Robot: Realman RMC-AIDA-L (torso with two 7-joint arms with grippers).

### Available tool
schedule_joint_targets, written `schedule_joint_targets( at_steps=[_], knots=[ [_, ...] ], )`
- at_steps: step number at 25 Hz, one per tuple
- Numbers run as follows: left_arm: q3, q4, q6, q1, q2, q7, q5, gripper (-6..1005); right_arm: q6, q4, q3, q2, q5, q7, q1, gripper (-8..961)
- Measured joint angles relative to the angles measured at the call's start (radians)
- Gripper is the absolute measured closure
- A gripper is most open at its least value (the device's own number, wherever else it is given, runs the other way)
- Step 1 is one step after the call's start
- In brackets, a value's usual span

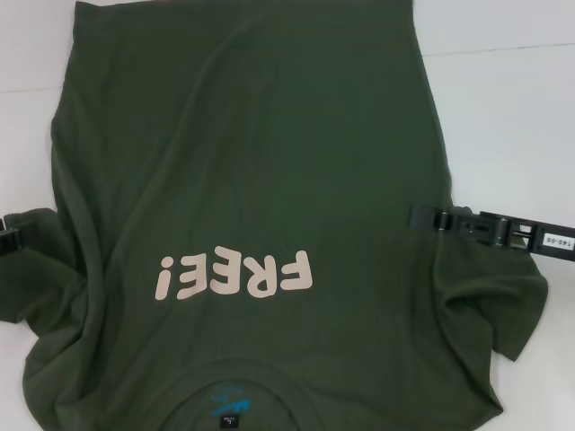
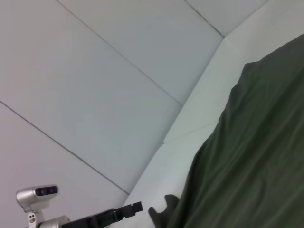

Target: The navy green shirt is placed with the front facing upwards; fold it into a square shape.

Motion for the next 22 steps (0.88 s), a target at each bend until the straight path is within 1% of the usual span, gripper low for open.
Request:
schedule_joint_targets(
  at_steps=[6,11,15,20,22],
  knots=[
    [0.007,-0.001,-0.021,-0.011,0.003,-0.002,0.003,333,-0.004,0.0,0.036,-0.029,0.0,0.019,-0.025,127],
    [0.007,-0.003,-0.053,-0.015,0.007,-0.017,0.008,354,-0.029,-0.007,0.073,-0.043,0.0,0.034,-0.039,127],
    [0.005,-0.003,-0.064,-0.016,0.008,-0.027,0.012,376,-0.037,-0.008,0.093,-0.049,0.001,0.038,-0.043,126],
    [0.008,-0.004,-0.101,-0.016,0.008,-0.05,0.05,290,-0.037,-0.009,0.098,-0.058,0.001,0.039,-0.043,126],
    [0.01,-0.008,-0.119,-0.016,0.008,-0.051,0.058,219,-0.037,-0.009,0.098,-0.059,0.002,0.04,-0.044,126]
  ],
)
